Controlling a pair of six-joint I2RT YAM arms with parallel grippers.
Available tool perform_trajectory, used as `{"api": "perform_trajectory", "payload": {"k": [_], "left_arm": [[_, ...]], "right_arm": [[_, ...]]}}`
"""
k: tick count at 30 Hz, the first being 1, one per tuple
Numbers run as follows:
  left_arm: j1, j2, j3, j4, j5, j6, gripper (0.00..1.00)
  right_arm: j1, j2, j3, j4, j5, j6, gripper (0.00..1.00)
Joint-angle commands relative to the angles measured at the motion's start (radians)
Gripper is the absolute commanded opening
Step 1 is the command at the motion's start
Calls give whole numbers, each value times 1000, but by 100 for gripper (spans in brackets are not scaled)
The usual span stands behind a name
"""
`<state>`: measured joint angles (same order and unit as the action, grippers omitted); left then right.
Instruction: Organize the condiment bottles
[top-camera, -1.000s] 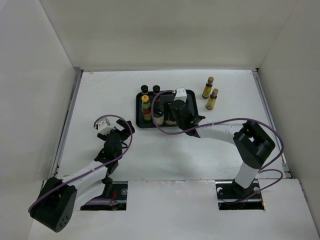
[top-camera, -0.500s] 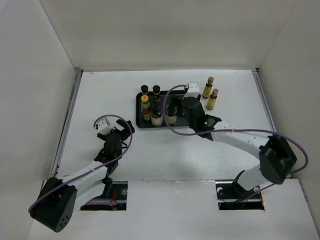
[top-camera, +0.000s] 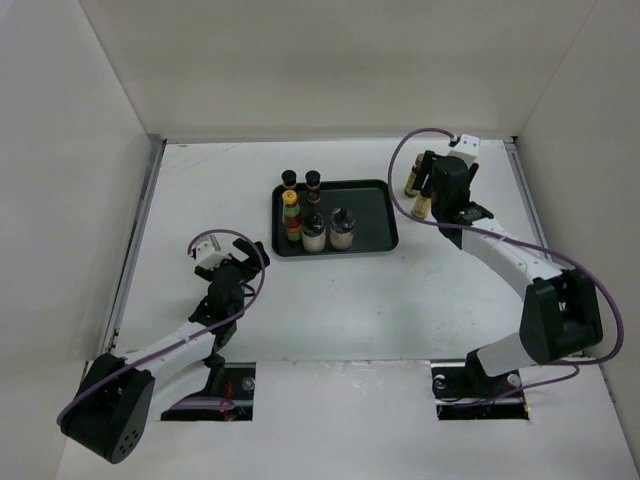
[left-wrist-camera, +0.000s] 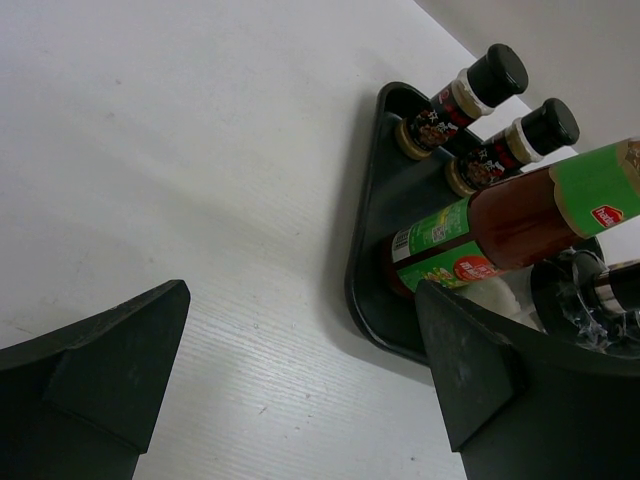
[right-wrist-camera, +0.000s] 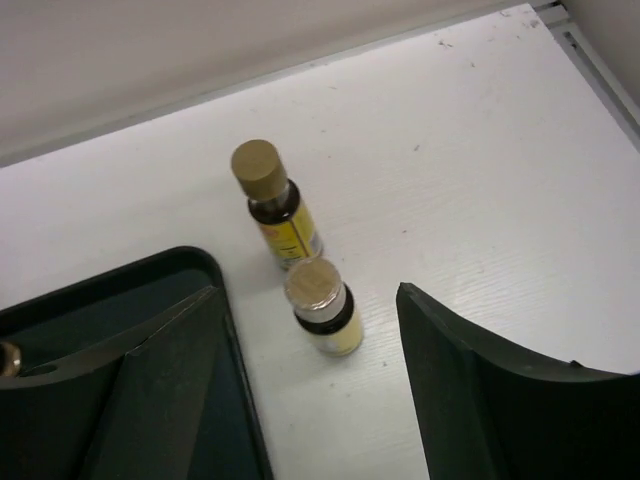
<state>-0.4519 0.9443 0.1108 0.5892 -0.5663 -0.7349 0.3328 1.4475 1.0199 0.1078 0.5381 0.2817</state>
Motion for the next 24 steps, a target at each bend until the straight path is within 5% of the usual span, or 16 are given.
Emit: {"api": "perform_trajectory", "payload": {"k": [1, 9, 17, 24], "left_arm": [[8, 2, 16, 44, 12, -12, 100], [6, 31, 24, 55, 29, -15, 100], [12, 24, 20, 55, 37, -18, 100], [14, 34, 23, 61, 39, -18, 100]], "right_arm": [[-28, 39, 69, -3, -47, -32, 77], [-51, 161, 140, -31, -93, -32, 66], [-85, 238, 195, -34, -84, -56, 41], [-41, 147, 149, 3, -43, -61, 31]]}}
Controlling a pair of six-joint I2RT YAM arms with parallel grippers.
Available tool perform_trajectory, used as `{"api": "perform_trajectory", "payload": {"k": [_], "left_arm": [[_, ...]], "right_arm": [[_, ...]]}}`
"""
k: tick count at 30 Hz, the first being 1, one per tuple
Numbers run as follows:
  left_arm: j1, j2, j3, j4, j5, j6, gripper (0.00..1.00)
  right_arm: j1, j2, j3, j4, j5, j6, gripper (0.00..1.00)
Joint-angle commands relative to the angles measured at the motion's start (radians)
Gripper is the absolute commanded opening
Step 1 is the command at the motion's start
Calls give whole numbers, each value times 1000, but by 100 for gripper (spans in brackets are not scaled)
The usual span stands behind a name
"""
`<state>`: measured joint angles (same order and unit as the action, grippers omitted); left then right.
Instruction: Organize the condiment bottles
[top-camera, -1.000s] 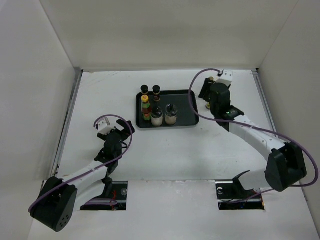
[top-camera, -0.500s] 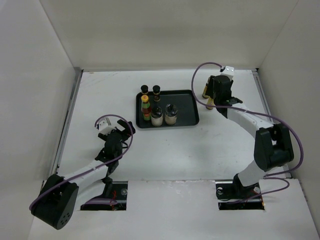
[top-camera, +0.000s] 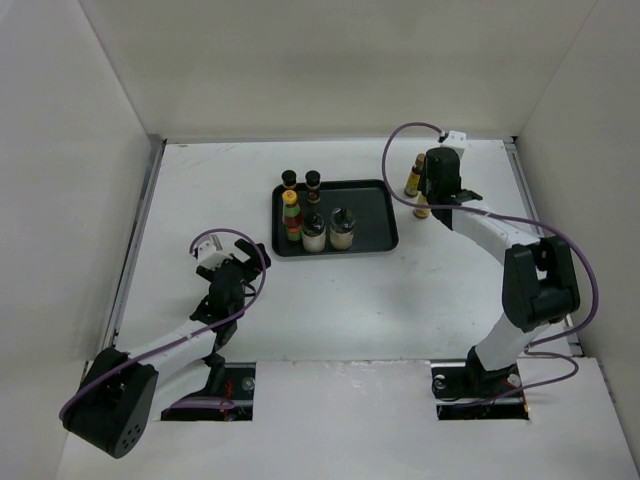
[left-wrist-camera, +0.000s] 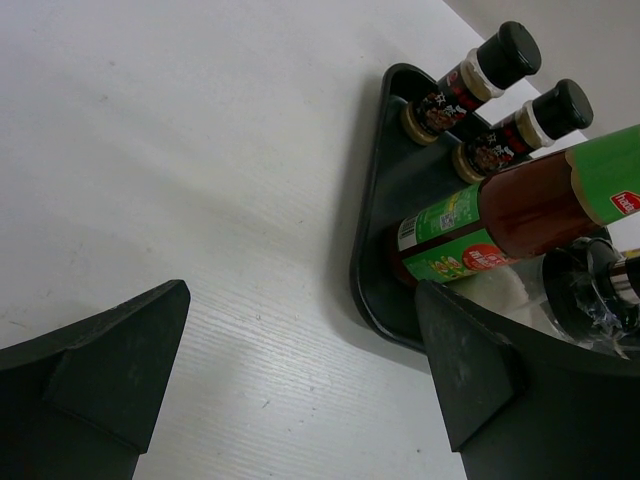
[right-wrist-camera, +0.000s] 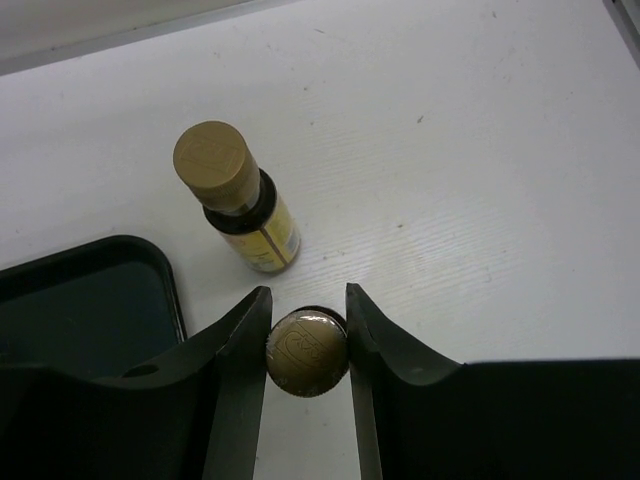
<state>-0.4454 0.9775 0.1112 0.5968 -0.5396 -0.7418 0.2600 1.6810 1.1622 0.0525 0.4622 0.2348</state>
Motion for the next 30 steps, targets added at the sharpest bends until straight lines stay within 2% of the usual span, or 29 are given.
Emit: {"api": "perform_trajectory", "payload": {"k": [1, 8, 15, 30], "left_arm": [[7, -3, 21, 54, 10, -11, 100], [7, -3, 19, 54, 15, -13, 100], [9, -8, 18, 55, 20, -14, 100], [11, -2, 19, 55, 24, -14, 100]], "right_arm": [[52, -118, -5, 63, 32, -18, 31], [231, -214, -48, 82, 24, -12, 31], [366, -149, -36, 102, 23, 4, 32], [454, -69, -144, 170, 52, 34, 36]]}}
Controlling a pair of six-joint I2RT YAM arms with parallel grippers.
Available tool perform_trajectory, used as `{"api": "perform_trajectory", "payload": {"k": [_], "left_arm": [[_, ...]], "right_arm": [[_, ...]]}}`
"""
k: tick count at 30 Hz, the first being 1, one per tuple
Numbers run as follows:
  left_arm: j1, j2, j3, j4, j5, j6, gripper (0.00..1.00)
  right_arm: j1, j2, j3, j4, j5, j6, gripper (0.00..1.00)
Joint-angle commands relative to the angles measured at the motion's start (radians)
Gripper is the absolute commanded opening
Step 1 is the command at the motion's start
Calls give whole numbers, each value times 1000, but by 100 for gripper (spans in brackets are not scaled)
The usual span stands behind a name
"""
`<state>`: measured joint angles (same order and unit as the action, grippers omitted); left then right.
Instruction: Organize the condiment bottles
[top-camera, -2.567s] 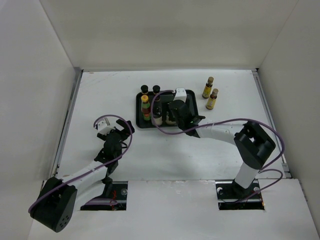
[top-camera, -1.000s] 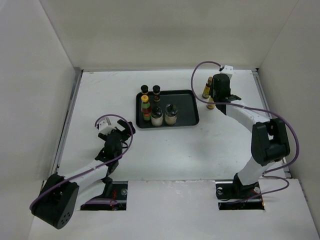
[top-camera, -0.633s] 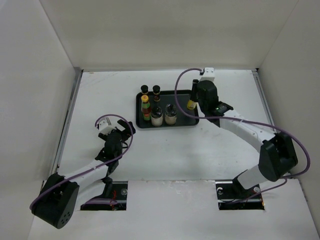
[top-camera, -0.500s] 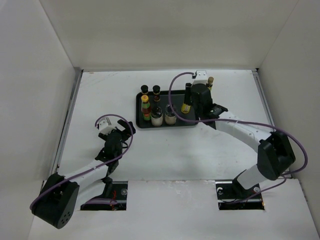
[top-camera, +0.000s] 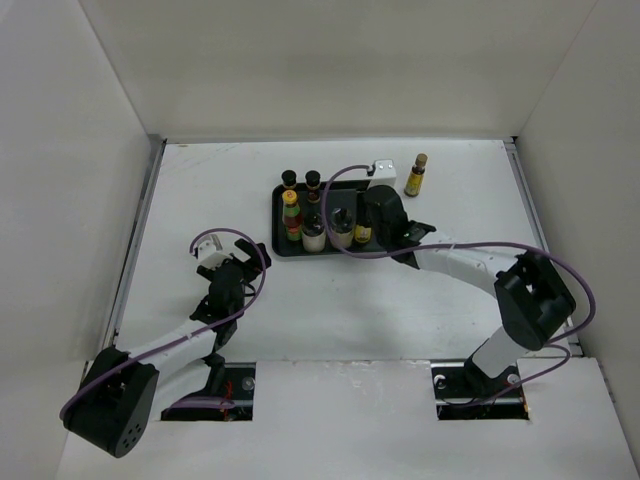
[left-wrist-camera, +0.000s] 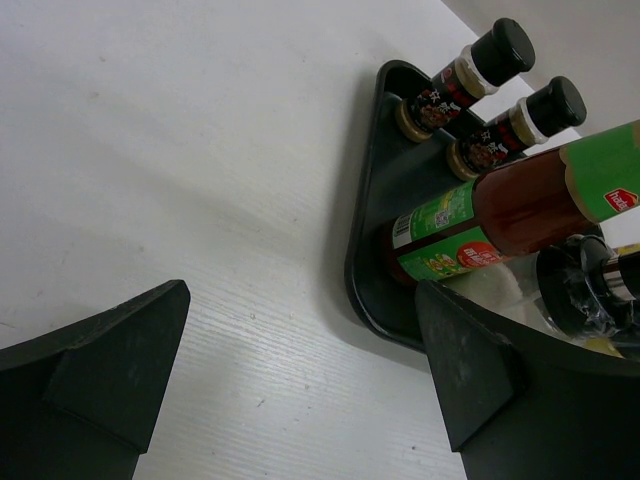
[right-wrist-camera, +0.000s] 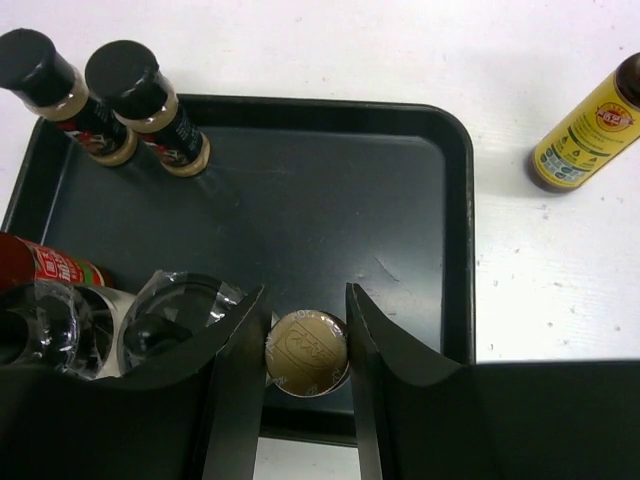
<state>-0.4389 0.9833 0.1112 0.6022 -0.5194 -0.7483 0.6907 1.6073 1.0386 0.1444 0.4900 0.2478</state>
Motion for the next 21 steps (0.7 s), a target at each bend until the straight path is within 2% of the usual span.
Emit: {"api": "perform_trajectory", "payload": {"k": [1, 3, 5, 7, 15, 18, 21], "left_arm": [[6, -3, 21, 50, 5, -8, 100], [4, -2, 21, 50, 12, -8, 100], [2, -8, 21, 50, 6, -8, 100], [4, -3, 21, 50, 2, -8, 100], [6, 14, 28, 50, 19, -8, 100], [6, -3, 22, 50, 24, -10, 100], [6, 5, 24, 50, 16, -10, 100]], "right_arm": [[25, 5, -25, 80, 33, 19, 37], [28, 8, -25, 83, 41, 8, 45], [31, -3, -29, 83, 41, 11, 60], [33, -12, -29, 80, 41, 19, 68], [14, -128, -5, 23, 73, 8, 78], [-50, -156, 6, 26, 65, -5, 80], [-154, -127, 46, 24, 47, -10, 86]]}}
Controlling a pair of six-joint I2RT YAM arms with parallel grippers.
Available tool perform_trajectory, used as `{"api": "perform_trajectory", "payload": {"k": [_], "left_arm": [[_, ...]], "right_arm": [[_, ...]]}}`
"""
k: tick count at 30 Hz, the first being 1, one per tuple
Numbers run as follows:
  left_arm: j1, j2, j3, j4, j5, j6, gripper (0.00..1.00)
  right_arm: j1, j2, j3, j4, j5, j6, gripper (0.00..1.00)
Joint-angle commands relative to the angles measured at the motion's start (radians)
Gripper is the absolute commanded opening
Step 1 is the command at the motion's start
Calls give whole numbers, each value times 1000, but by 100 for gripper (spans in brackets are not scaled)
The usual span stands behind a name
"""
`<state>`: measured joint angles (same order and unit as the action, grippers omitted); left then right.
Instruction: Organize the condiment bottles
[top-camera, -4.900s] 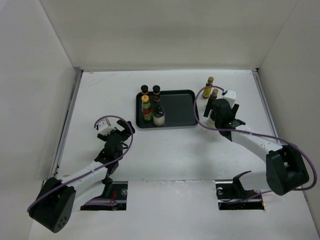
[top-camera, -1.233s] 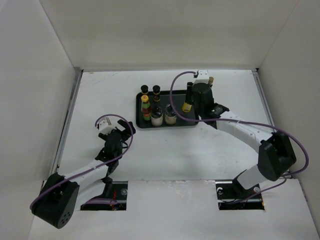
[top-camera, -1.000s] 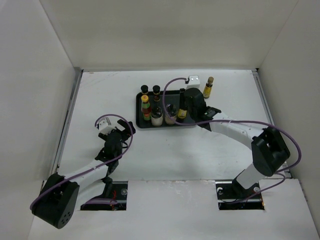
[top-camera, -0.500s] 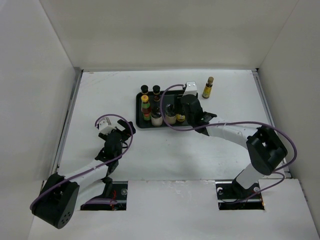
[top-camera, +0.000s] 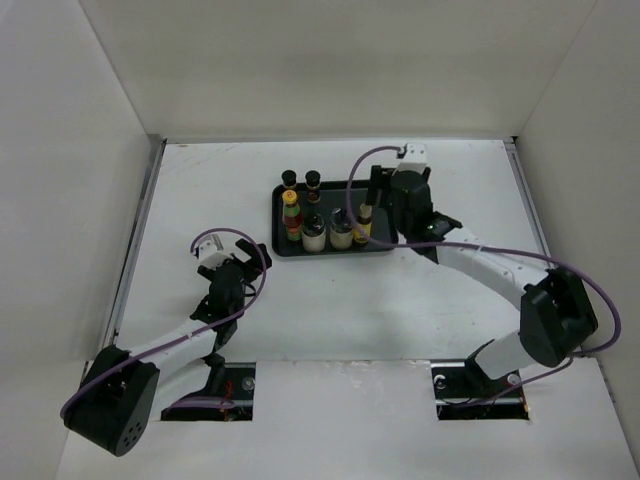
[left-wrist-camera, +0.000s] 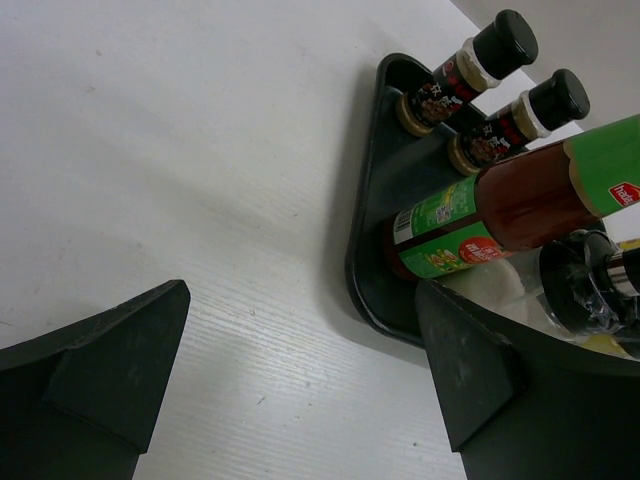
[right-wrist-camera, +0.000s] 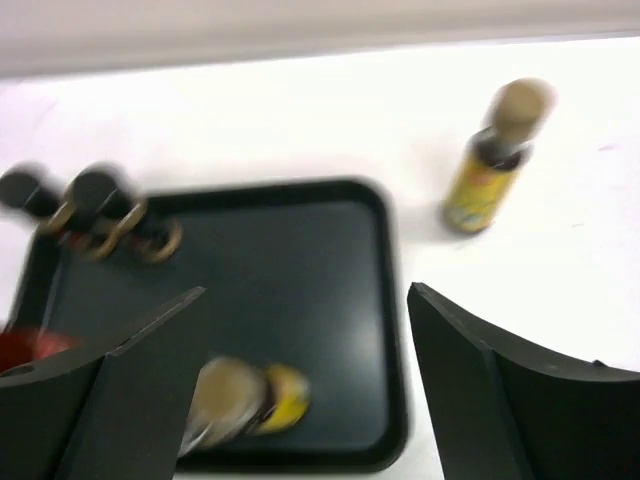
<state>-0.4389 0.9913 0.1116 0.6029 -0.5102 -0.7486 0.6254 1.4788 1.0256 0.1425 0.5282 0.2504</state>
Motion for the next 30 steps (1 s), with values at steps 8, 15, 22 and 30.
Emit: {"api": "perform_trajectory", "payload": {"k": [8, 15, 22, 30], "left_arm": [[12, -26, 16, 40, 4, -9, 100], [16, -20, 19, 40, -2, -9, 100], [21, -20, 19, 40, -8, -9, 100], [22, -39, 16, 35, -11, -6, 100]], "right_arm": [[-322, 224, 281, -4, -66, -60, 89], [-379, 376, 432, -58, -152, -66, 88], [-399, 448, 450, -32, -157, -59, 71], [-396, 407, 403, 46, -125, -63, 38]]}}
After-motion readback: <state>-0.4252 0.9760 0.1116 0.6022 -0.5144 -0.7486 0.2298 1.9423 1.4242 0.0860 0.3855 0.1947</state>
